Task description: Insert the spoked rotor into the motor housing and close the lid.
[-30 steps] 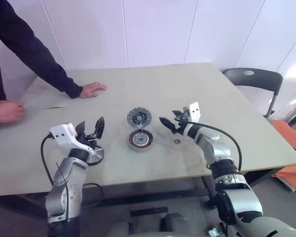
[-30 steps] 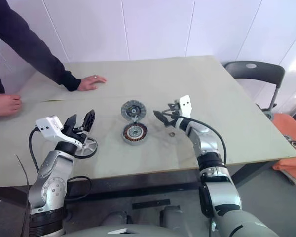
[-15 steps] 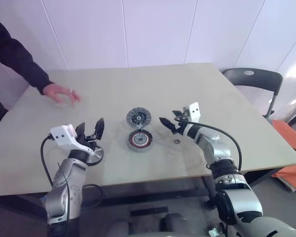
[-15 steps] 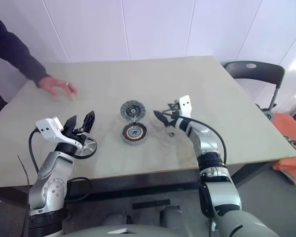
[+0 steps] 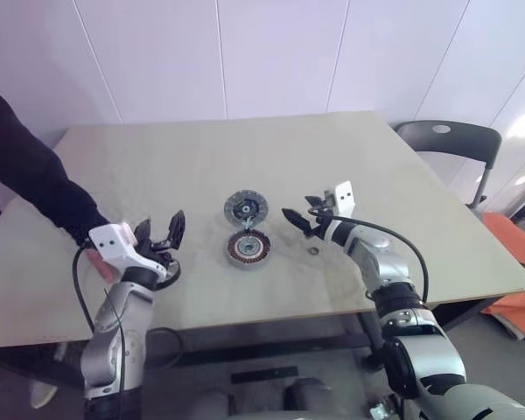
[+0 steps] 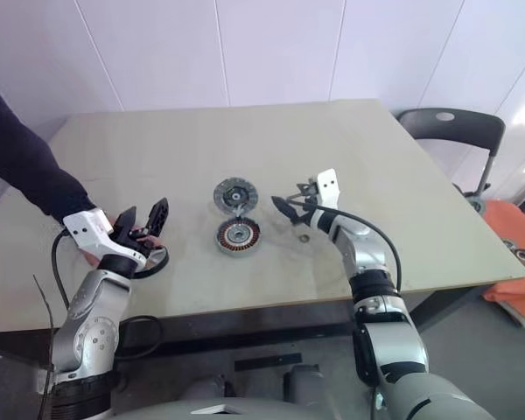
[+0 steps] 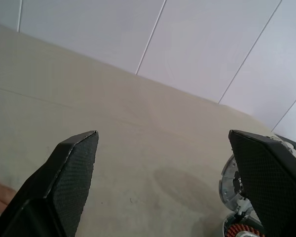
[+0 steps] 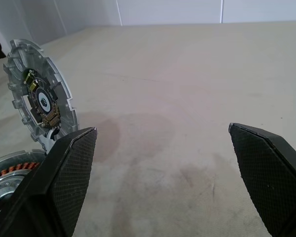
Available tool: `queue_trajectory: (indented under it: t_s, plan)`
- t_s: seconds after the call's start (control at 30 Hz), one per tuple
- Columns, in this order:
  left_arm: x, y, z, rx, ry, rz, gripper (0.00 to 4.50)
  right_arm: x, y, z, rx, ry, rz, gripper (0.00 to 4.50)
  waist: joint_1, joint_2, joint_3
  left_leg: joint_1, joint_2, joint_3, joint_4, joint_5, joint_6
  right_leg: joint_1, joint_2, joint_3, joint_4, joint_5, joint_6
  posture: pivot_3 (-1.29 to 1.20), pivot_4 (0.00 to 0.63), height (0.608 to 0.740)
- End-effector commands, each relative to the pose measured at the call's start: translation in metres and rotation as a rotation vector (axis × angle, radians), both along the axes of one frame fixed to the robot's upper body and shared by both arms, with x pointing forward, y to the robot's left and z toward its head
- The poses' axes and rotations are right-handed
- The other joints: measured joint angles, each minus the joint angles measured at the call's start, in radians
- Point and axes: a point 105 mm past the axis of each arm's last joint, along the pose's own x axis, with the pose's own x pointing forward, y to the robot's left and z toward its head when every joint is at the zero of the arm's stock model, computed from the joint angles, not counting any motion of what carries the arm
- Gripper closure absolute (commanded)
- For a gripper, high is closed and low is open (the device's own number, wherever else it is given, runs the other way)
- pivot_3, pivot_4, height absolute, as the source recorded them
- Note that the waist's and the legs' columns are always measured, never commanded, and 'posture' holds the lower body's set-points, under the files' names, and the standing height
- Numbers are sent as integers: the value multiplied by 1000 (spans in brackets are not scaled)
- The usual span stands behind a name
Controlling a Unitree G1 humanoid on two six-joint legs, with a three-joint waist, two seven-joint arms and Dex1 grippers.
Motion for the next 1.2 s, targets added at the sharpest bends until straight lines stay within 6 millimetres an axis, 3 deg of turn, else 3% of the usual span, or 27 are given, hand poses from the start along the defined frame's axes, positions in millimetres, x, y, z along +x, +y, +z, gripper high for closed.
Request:
queue_trajectory:
  t_s: [0.03, 0.17, 0.3, 0.53, 0.63, 0.8, 1.03, 1.2]
  plan:
    - [-2, -1, 16, 15, -65, -3, 0, 4, 2, 19, -8, -85, -4, 8, 0, 0, 0, 0, 0, 0, 0, 0, 0, 0, 0, 0, 0, 0, 0, 0, 0, 740]
    - [-1, 3, 15, 24, -59, -6, 0, 4, -5, 22, -21, -119, -22, 8, 0, 0, 0, 0, 0, 0, 0, 0, 0, 0, 0, 0, 0, 0, 0, 0, 0, 740]
    - [1, 4, 17, 35, -61, -16, 0, 4, -27, 27, -54, -176, -83, 8, 2, 0, 0, 0, 0, 0, 0, 0, 0, 0, 0, 0, 0, 0, 0, 0, 0, 740]
    - [2, 1, 16, 66, -46, -59, 0, -20, -66, 25, -106, -182, -57, 8, 2, 0, 0, 0, 0, 0, 0, 0, 0, 0, 0, 0, -2, 0, 0, 0, 0, 740]
    - [4, -2, 16, 98, -44, -98, 0, -22, -75, 27, -114, -184, -75, 8, -2, 0, 0, 0, 0, 0, 0, 0, 0, 0, 0, 0, -2, 0, 0, 0, 0, 740]
    - [19, -12, 26, 172, -76, -217, 0, -12, -65, 38, -108, -216, -62, 8, -1, 2, 4, 13, 1, 0, -1, 0, 0, 13, 2, 0, -4, -4, -2, 0, 0, 740]
    - [70, -26, 39, 325, -91, -451, 0, 15, -56, 57, -158, -251, 17, 8, -2, 3, 4, 12, 0, -1, -1, 0, 0, 16, 14, 10, -11, -2, -3, 0, 0, 740]
    - [85, -31, 35, 405, -58, -583, 0, 25, -32, 71, -185, -288, 122, 8, -5, 3, 5, 10, 0, 0, -5, -2, 4, 13, 14, 16, -14, 0, 1, 0, 0, 740]
